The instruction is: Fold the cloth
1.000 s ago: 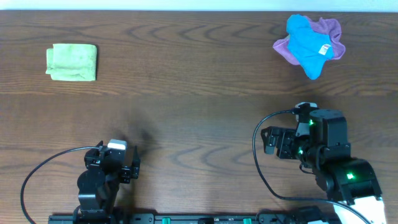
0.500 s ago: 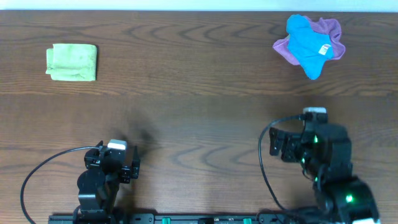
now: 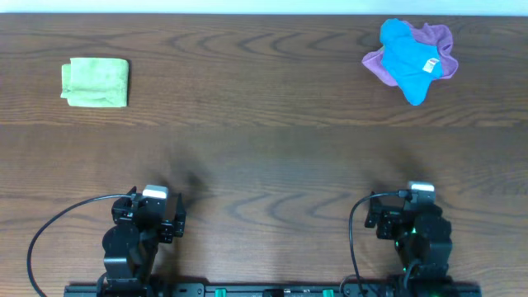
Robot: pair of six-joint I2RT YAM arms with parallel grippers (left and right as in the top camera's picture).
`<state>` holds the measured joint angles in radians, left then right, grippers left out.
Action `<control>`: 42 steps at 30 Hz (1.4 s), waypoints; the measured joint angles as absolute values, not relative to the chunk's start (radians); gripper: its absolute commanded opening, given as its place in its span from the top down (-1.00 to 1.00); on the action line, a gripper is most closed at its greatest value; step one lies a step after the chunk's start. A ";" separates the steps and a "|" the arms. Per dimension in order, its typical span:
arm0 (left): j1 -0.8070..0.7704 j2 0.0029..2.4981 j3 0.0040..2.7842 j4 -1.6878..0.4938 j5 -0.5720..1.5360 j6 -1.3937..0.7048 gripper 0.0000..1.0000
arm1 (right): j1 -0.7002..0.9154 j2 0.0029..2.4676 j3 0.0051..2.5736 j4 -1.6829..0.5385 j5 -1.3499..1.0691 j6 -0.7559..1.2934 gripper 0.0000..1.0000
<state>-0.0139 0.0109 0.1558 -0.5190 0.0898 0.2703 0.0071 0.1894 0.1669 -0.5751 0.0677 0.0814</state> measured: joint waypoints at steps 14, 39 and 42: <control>-0.014 0.011 0.156 -0.519 0.089 0.270 -0.91 | 0.002 0.062 0.160 -0.578 0.068 0.006 -0.99; -0.014 0.011 0.156 -0.519 0.089 0.270 -0.90 | 0.002 0.015 0.160 -0.583 0.068 0.002 -0.98; -0.014 0.011 0.156 -0.519 0.089 0.271 -0.91 | 0.002 0.015 0.160 -0.583 0.068 0.002 -0.98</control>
<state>-0.0139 0.0109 0.1558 -0.5190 0.0891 0.2707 0.0017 0.0147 0.1600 -0.5831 0.0685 0.0025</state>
